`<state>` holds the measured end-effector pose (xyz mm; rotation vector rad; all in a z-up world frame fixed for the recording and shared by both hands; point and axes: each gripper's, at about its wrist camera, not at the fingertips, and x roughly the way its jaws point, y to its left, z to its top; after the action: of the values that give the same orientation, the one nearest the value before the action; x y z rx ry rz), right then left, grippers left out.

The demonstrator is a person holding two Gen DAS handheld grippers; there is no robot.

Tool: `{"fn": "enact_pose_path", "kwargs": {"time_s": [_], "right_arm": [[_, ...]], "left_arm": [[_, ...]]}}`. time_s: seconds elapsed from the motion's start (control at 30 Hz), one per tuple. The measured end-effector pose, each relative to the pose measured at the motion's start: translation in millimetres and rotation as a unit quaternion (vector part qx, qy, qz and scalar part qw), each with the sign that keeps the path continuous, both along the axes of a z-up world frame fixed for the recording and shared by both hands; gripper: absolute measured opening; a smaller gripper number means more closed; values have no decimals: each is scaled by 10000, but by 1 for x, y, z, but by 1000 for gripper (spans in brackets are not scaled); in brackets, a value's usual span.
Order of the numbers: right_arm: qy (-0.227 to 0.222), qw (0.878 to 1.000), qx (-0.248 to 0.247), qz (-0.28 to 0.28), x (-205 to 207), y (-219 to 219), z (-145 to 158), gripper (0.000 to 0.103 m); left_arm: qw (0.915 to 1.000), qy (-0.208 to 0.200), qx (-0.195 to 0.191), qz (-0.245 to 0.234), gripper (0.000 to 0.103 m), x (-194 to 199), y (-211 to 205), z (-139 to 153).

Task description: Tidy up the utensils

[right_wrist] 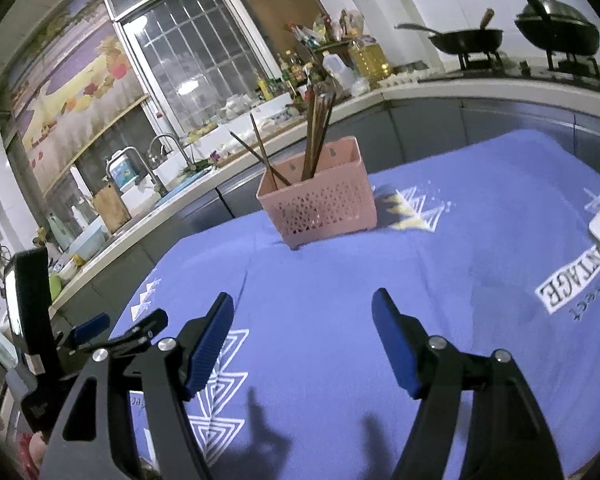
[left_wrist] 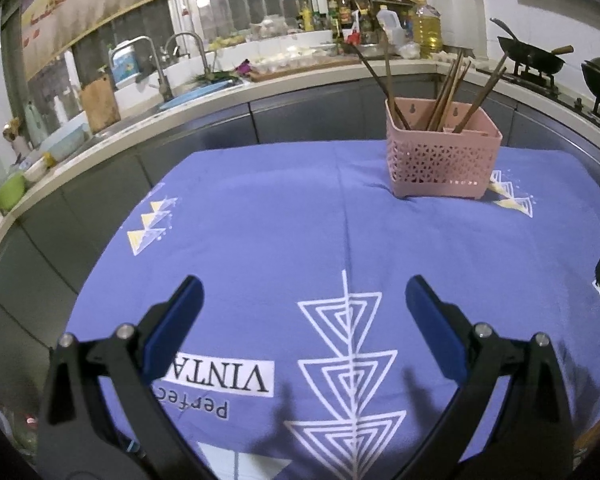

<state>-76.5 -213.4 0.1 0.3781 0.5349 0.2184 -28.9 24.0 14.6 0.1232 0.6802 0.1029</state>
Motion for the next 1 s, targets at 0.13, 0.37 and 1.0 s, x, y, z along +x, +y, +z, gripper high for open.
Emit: {"fn": "enact_pose_path", "kwargs": {"time_s": [0.13, 0.37, 1.0], "right_arm": [[-164, 9999, 4, -54, -3, -1, 9, 72], [-330, 9994, -31, -36, 1, 2, 22, 73], [-485, 9988, -5, 96, 0, 12, 29, 74]], "left_arm": [[9999, -130, 58, 62, 97, -3, 0, 5], [9995, -258, 175, 50, 97, -7, -2, 13], [9992, -313, 209, -140, 97, -11, -3, 23]]}}
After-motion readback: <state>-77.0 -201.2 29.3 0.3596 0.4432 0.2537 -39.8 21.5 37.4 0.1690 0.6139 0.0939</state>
